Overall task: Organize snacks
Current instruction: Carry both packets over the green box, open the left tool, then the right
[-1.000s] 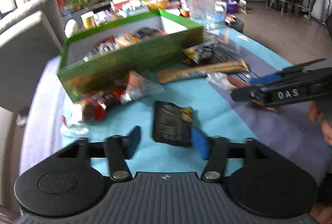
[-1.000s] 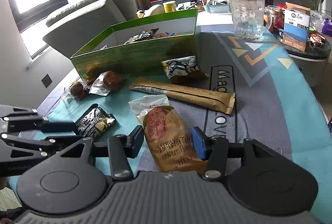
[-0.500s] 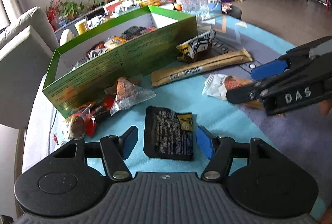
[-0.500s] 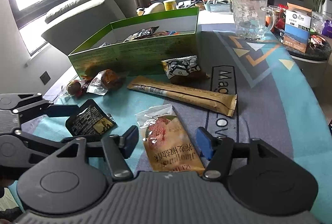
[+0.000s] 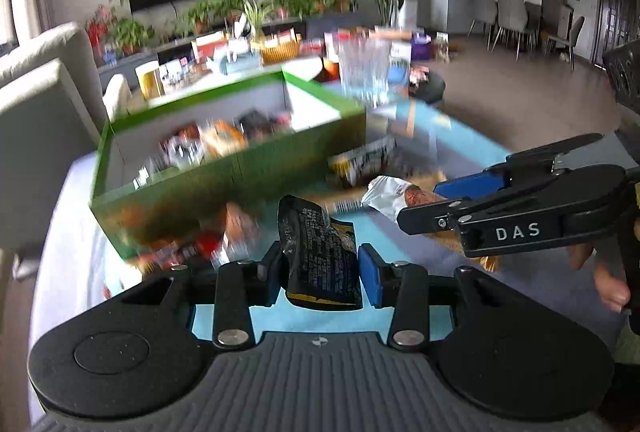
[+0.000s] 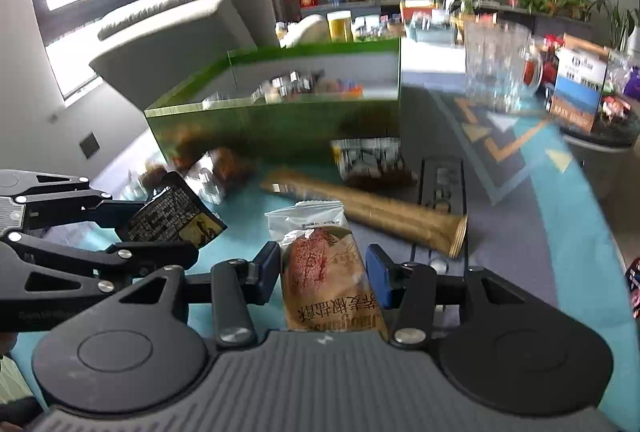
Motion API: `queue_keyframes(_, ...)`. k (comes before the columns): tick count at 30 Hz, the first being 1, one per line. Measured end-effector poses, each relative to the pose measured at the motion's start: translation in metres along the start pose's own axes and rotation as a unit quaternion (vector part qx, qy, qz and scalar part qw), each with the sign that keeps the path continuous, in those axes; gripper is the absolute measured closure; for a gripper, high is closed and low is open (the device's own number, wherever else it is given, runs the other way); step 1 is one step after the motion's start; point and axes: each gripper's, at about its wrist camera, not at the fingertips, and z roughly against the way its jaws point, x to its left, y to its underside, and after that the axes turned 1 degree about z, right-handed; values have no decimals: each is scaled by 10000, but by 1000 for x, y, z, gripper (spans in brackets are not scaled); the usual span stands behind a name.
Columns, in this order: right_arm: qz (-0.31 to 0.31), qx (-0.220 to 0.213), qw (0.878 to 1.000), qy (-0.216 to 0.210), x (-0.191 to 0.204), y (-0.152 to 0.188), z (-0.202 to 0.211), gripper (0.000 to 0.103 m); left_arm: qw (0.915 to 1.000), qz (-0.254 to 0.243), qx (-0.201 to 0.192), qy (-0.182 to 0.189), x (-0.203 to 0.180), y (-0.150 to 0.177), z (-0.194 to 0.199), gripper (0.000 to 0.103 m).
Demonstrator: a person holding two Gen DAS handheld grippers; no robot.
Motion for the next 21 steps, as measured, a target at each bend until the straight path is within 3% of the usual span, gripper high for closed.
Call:
queue_keyframes(11, -11, -817, 9965, -170, 10, -43, 14, 54, 9978, 173, -501, -391, 24, -32, 11, 66)
queue_keyframes(21, 31, -1150, 9929, -290, 13, -75, -2, 54, 9922, 591, -859, -681, 54, -59, 4, 65)
